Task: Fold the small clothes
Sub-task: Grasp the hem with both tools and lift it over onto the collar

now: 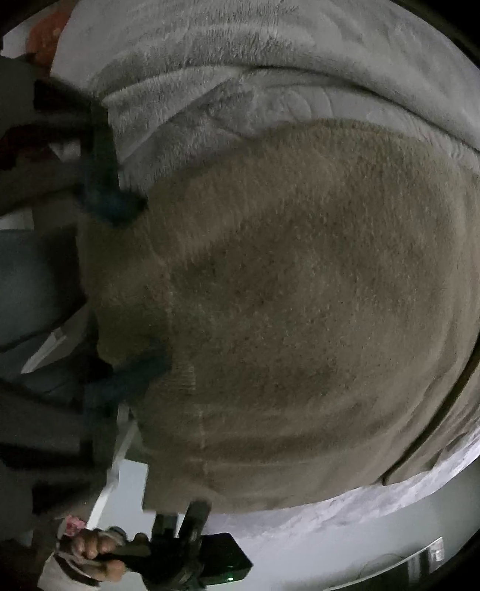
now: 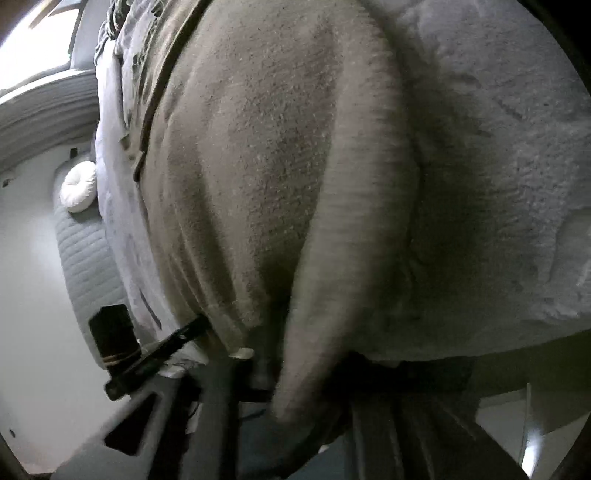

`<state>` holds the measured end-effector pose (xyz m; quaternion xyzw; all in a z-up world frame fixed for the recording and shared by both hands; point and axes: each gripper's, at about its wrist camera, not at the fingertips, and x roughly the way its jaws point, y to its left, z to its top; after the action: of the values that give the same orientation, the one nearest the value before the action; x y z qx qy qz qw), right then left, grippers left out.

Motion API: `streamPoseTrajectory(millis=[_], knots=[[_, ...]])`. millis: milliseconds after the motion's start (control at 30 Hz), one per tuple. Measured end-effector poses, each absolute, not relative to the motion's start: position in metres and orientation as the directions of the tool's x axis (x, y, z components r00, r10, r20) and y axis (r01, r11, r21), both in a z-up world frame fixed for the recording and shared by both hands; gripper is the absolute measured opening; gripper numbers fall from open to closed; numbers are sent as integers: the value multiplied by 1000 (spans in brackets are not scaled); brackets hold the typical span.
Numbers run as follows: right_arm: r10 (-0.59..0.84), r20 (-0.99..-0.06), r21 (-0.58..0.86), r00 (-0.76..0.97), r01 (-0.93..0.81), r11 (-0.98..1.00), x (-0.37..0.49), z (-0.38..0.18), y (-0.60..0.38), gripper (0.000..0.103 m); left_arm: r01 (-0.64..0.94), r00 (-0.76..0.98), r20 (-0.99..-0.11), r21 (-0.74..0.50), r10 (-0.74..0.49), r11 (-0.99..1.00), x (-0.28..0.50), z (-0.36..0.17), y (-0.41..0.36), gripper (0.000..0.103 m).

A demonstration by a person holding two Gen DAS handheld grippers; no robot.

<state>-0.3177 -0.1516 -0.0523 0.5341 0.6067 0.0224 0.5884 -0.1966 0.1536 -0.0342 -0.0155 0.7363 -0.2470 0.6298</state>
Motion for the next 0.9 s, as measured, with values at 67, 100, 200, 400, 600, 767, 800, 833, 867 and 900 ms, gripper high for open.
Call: streamPoseTrajectory(millis=[67, 100, 200, 400, 600, 767, 800, 833, 867, 900], knots=[[673, -681, 676, 287, 600, 428, -314, -41, -154, 8, 263, -227, -892, -443, -391, 857, -190, -29, 159, 15], [677, -668, 693, 309, 590, 415, -311, -35, -155, 8, 237, -237, -872, -480, -430, 845, -186, -25, 163, 15], [679, -615, 753, 401, 556, 353, -300, -13, -164, 8, 251, -234, -845, -531, -481, 810, -176, -6, 166, 13], [629, -552, 822, 547, 485, 299, -262, 29, -177, 8, 337, -223, -813, -582, -538, 740, -138, 34, 162, 13], [554, -497, 868, 668, 398, 298, -209, 77, -193, 8, 416, -164, -791, -597, -589, 686, -63, 73, 158, 13], [557, -472, 881, 684, 341, 328, -155, 97, -226, 8, 414, -98, -780, -597, -619, 687, -8, 90, 148, 13], [559, -474, 880, 680, 338, 335, -146, 98, -229, 8, 410, -83, -777, -598, -624, 689, 3, 91, 147, 13], [567, -478, 877, 671, 330, 349, -128, 99, -237, 8, 405, -63, -776, -595, -628, 694, 14, 92, 143, 13], [575, -478, 877, 665, 322, 357, -117, 100, -245, 8, 402, -47, -778, -589, -626, 701, 24, 92, 144, 13], [581, -479, 876, 658, 319, 361, -107, 99, -249, 8, 396, -24, -784, -577, -621, 714, 33, 92, 137, 13]])
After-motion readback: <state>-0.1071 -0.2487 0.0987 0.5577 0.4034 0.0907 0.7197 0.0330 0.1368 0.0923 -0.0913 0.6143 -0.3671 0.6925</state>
